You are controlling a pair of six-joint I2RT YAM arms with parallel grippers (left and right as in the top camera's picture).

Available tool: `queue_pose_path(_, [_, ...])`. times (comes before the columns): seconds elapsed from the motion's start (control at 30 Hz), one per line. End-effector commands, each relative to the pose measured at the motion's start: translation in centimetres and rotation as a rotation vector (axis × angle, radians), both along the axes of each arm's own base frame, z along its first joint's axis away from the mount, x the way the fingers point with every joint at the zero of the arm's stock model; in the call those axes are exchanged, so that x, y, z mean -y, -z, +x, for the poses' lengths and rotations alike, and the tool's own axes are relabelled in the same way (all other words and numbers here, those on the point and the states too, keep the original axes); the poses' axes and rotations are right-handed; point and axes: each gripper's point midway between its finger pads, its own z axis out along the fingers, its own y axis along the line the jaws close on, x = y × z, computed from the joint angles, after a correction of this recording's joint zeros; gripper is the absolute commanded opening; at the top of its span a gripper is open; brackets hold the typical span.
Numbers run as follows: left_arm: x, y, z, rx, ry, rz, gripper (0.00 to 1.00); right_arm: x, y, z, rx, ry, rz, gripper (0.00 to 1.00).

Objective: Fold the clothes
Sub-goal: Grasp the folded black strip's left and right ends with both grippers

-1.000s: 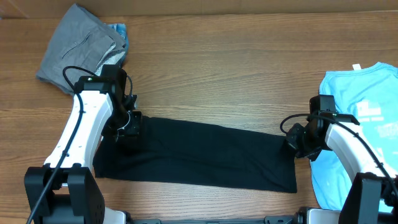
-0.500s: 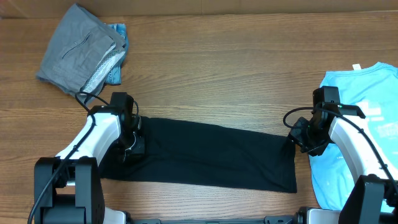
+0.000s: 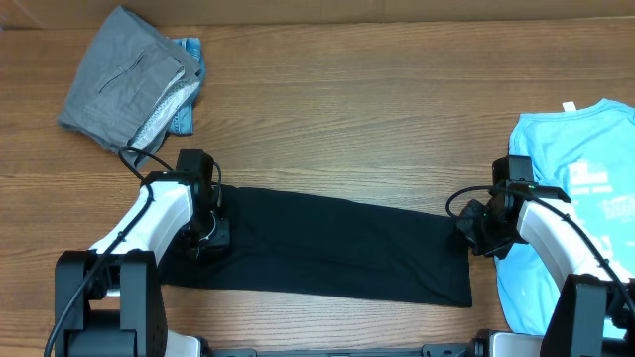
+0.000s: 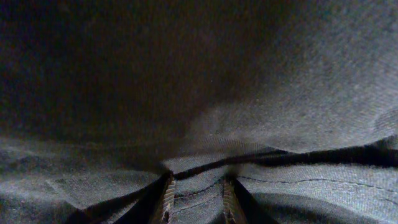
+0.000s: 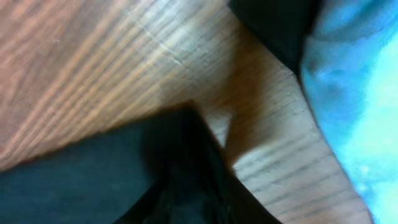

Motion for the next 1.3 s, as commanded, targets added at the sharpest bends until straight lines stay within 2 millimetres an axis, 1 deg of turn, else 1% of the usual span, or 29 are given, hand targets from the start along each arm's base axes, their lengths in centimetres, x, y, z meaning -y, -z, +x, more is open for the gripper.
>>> queue_pose_path(0.0, [-1.1, 0.2, -0.4, -0.001, -0.028, 0.049, 0.29, -0.6, 0.0, 0.2, 0.016, -0.046, 0.038, 0.24])
queue_pose_path(0.03, [-1.1, 0.2, -0.4, -0.001, -0.028, 0.049, 0.29, -0.7, 0.1, 0.1, 0.014, -0.046, 0.039, 0.24])
queue_pose_path(0.07, [-1.1, 0.2, -0.4, -0.001, -0.028, 0.049, 0.29, -0.7, 0.1, 0.0, 0.013, -0.046, 0.039, 0.19])
queue_pose_path(0.1, [-1.1, 0.2, -0.4, -0.002, -0.027, 0.049, 0.29, -0.7, 0.1, 0.0, 0.013, -0.046, 0.041, 0.09])
queue_pose_path(0.13, [-1.1, 0.2, -0.4, -0.002, -0.027, 0.049, 0.29, -0.7, 0.1, 0.1, 0.016, -0.046, 0.042, 0.04])
queue_pose_path(0.23, [-1.1, 0.2, -0.4, -0.002, -0.027, 0.05, 0.29, -0.6, -0.6, 0.9, 0.041, -0.053, 0.037, 0.04])
queue_pose_path(0.3, [-1.1, 0.2, -0.4, -0.002, -0.027, 0.053, 0.29, -0.3, -1.7, 1.9, 0.059, -0.052, 0.026, 0.04])
queue_pose_path(0.4, [-1.1, 0.2, -0.4, -0.002, -0.027, 0.053, 0.29, 0.8, -3.7, 3.5, 0.087, -0.047, -0.03, 0.04])
queue_pose_path(0.5, [-1.1, 0.2, -0.4, -0.001, -0.027, 0.053, 0.3, 1.5, -4.9, 4.4, 0.105, -0.043, -0.068, 0.04])
queue_pose_path(0.6, [-1.1, 0.2, -0.4, -0.001, -0.027, 0.053, 0.3, 1.8, -5.0, 4.5, 0.107, -0.029, -0.078, 0.04])
queue_pose_path(0.8, [-1.2, 0.2, -0.4, 0.001, -0.027, 0.054, 0.3, 3.5, -5.0, 4.8, 0.122, 0.023, -0.097, 0.04])
queue_pose_path(0.83, [-1.1, 0.2, -0.3, 0.001, -0.027, 0.054, 0.3, 3.8, -5.0, 4.9, 0.129, 0.033, -0.098, 0.05])
queue_pose_path(0.87, [-1.1, 0.2, -0.3, 0.002, -0.027, 0.053, 0.33, 4.0, -5.1, 5.0, 0.134, 0.04, -0.095, 0.14])
queue_pose_path(0.9, [-1.1, 0.2, -0.3, 0.003, -0.027, 0.053, 0.4, 4.2, -5.1, 4.9, 0.132, 0.055, -0.085, 0.33])
queue_pose_path(0.97, [-1.1, 0.2, -0.3, 0.003, -0.027, 0.052, 0.45, 4.5, -5.0, 4.6, 0.122, 0.069, -0.077, 0.41])
queue_pose_path(1.0, [-1.1, 0.2, -0.3, 0.003, -0.027, 0.052, 0.5, 4.3, -5.0, 4.4, 0.115, 0.072, -0.061, 0.51])
queue_pose_path(1.03, [-1.1, 0.2, -0.3, 0.003, -0.027, 0.052, 0.53, 4.0, -5.0, 4.2, 0.108, 0.067, -0.041, 0.61])
queue_pose_path(1.07, [-1.1, 0.2, -0.3, 0.004, -0.027, 0.052, 0.56, 3.8, -4.8, 3.6, 0.087, 0.064, -0.031, 0.64])
queue_pose_path(1.1, [-1.1, 0.1, -0.2, 0.006, -0.027, 0.051, 0.57, 3.6, -4.5, 3.2, 0.071, 0.064, -0.027, 0.64])
queue_pose_path(1.2, [-1.1, -0.4, 0.1, 0.003, -0.027, 0.05, 0.57, 3.3, -3.4, 1.6, 0.021, 0.053, -0.016, 0.64])
queue_pose_path(1.27, [-1.1, -1.2, 0.4, 0.0, -0.027, 0.049, 0.57, 2.8, -2.5, 0.8, 0.006, 0.032, 0.004, 0.65])
